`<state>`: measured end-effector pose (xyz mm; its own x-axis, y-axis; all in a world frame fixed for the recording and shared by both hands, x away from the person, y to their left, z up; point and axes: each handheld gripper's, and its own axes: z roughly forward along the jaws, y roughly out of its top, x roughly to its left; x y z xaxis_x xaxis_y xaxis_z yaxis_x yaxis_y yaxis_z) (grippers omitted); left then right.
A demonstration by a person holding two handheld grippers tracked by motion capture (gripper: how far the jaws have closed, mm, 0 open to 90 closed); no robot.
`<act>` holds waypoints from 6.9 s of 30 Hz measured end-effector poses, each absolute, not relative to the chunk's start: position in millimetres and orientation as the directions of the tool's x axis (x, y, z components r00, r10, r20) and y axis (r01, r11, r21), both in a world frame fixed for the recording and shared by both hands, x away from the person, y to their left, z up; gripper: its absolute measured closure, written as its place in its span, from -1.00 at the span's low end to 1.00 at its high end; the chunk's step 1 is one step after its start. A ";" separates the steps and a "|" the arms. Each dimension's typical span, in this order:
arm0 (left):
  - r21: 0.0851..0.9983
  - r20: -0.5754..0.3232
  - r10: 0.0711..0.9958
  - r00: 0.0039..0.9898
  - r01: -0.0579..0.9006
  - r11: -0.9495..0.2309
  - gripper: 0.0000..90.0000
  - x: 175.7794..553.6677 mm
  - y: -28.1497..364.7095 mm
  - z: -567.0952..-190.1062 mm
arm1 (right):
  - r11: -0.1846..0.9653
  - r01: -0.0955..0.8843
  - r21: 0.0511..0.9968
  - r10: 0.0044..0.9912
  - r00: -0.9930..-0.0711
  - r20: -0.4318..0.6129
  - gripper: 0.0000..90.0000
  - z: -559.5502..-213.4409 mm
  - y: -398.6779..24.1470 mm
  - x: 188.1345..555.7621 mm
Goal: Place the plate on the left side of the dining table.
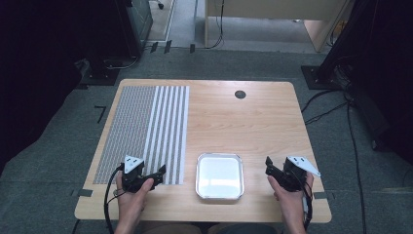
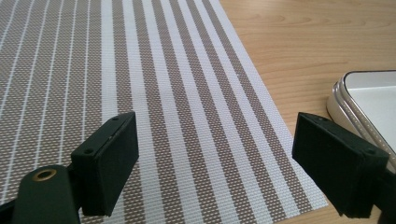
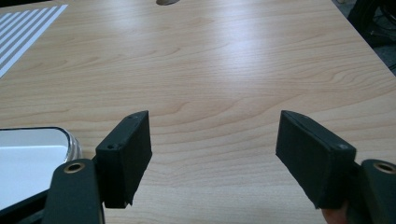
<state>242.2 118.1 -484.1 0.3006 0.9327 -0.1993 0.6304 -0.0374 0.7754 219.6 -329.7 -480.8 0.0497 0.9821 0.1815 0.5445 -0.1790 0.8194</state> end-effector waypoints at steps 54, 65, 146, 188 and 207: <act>0.752 -0.251 0.833 0.493 0.641 -0.152 0.24 238.9 1.3 -486.6 | -0.121 0.577 0.807 0.935 -0.206 0.288 0.65 -476.0 -258.6 222.3; 0.761 -0.211 0.840 0.500 0.624 -0.180 0.64 233.1 0.6 -487.1 | -0.182 0.619 0.764 0.909 -0.191 0.371 0.85 -490.6 -261.1 223.4; 0.727 -0.195 0.816 0.544 0.638 -0.252 0.45 225.1 -16.5 -495.5 | -0.171 0.723 0.669 0.932 -0.103 0.349 0.79 -491.0 -269.4 230.6; 0.759 -0.186 0.865 0.467 0.627 -0.175 0.87 239.1 6.8 -460.2 | -0.356 0.703 0.615 0.852 -0.027 0.523 0.98 -472.5 -254.1 233.9; 0.761 -0.203 0.905 0.375 0.642 -0.094 0.95 260.0 71.2 -449.9 | -0.283 0.715 0.639 0.865 -0.097 0.493 1.00 -460.8 -182.3 268.7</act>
<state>260.0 71.2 -449.9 0.3746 0.9046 -0.2035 0.6416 -0.0944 0.7612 268.7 -182.3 -460.8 -0.0975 0.8647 0.4927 0.7152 -0.2834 0.6389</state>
